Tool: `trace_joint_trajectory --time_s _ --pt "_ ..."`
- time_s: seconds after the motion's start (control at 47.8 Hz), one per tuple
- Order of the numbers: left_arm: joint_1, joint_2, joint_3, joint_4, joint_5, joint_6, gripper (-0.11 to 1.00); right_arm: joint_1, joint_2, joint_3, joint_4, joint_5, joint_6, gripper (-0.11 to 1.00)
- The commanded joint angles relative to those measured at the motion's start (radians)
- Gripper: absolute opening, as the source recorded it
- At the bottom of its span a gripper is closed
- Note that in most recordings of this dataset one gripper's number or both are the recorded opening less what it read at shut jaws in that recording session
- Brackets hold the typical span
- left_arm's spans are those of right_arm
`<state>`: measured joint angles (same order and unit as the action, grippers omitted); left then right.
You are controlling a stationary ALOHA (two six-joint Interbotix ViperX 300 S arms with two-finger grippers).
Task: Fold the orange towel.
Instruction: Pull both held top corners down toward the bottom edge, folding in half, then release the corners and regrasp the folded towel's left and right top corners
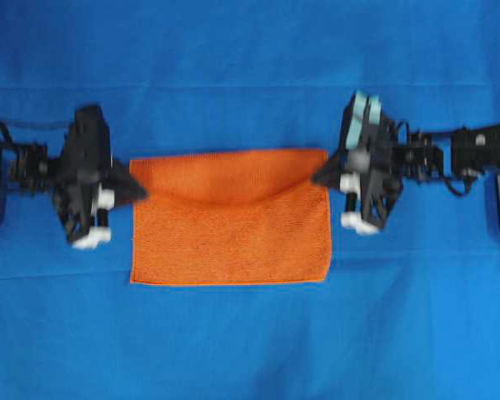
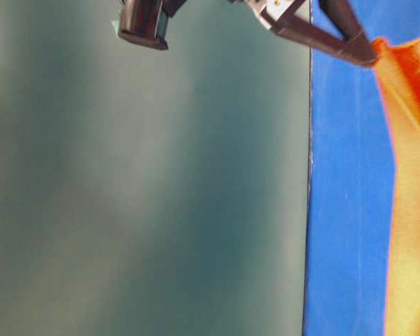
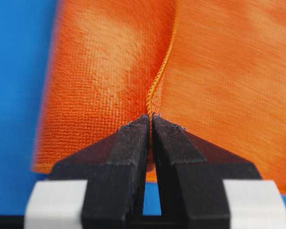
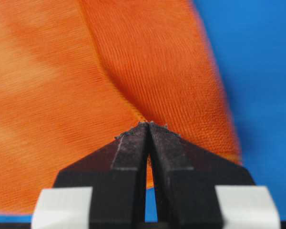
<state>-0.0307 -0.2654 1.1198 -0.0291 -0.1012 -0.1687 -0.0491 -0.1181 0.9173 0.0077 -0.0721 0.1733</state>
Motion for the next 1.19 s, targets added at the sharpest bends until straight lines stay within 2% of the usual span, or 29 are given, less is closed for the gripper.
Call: trace_joint_trajectory --time_s 0.0,0.105,0.251,0.418,0.69,0.941,0.983,1.025,1.109,1.172 --pt "-0.071 -0.011 -0.011 0.0 0.002 -0.051 0.01 0.055 -0.021 -0.008 0.003 -0.002 0.018 0.01" --pt "-0.147 0.002 -0.018 0.0 -0.002 -0.144 0.01 0.117 -0.021 -0.008 0.003 -0.002 0.058 0.01" --pt "-0.247 0.029 -0.04 0.0 0.0 -0.239 0.01 0.186 -0.018 -0.008 0.003 -0.002 0.112 0.01" --pt "-0.316 0.069 -0.081 0.0 0.002 -0.273 0.01 0.242 -0.015 -0.008 0.005 -0.002 0.153 0.01" --pt "-0.29 0.135 -0.095 0.0 0.0 -0.273 0.01 0.256 -0.008 -0.009 0.003 0.003 0.166 0.01" --pt "-0.268 0.14 -0.094 0.0 0.002 -0.273 0.02 0.255 0.018 -0.017 0.006 0.003 0.167 0.01" --pt "-0.268 0.14 -0.095 0.0 0.002 -0.273 0.05 0.255 0.025 -0.018 0.008 0.003 0.167 0.01" --pt "-0.268 0.14 -0.095 0.0 0.002 -0.273 0.13 0.255 0.029 -0.021 0.012 0.005 0.167 0.01" --pt "-0.268 0.138 -0.098 0.002 0.002 -0.273 0.32 0.255 0.031 -0.026 0.02 0.0 0.167 0.02" --pt "-0.268 0.135 -0.098 0.0 0.002 -0.272 0.5 0.255 0.031 -0.031 0.021 0.0 0.167 0.05"
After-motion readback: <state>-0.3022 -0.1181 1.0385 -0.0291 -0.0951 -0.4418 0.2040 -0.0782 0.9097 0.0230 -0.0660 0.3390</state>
